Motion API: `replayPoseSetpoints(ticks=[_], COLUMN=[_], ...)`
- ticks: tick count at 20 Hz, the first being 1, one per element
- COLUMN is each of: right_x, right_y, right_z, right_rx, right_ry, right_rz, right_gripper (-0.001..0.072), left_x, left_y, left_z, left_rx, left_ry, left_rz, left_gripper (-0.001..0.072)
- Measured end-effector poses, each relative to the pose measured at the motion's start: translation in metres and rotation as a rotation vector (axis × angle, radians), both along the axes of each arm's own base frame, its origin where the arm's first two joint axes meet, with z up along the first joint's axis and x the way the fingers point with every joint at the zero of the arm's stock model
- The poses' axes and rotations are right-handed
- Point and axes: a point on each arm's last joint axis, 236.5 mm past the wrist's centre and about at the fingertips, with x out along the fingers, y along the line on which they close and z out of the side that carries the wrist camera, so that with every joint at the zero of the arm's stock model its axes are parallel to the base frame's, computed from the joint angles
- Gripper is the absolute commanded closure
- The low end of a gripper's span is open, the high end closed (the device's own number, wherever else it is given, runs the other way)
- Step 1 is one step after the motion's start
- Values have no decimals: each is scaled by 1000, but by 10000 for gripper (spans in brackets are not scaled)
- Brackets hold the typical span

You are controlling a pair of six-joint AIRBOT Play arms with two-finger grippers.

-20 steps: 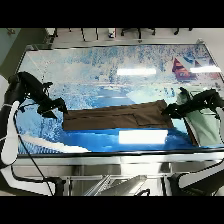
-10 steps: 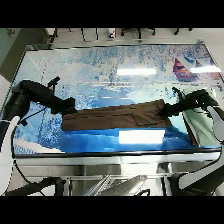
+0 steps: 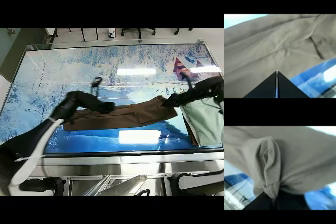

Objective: Fold the shirts.

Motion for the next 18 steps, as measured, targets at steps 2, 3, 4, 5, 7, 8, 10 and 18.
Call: replayPoseSetpoints(ticks=[2, 3, 4, 5, 7, 8, 10, 18], right_x=[2, 2, 1, -2, -8, -10, -16, -22], right_y=[4, 7, 10, 15, 26, 32, 45, 57], right_z=[46, 68, 87, 106, 131, 139, 149, 153], right_rx=[0, -3, -5, -6, -9, -11, -6, -27], right_ry=[-84, -122, -157, -187, -230, -244, -257, -239], right_rz=[14, 20, 28, 36, 60, 71, 99, 110], right_gripper=[693, 693, 693, 693, 693, 693, 693, 693], left_x=[1, 3, 2, 1, -2, -4, -7, -11], left_y=[-33, -49, -65, -78, -103, -116, -137, -142], left_z=[-21, -31, -42, -50, -62, -67, -75, -57], left_rx=[4, 5, 7, 11, 3, -11, -35, -60], left_ry=[10, 18, 32, 46, 71, 87, 119, 225], left_rz=[-42, -58, -75, -92, -122, -134, -146, -197], left_gripper=[693, 693, 692, 693, 693, 692, 692, 692])
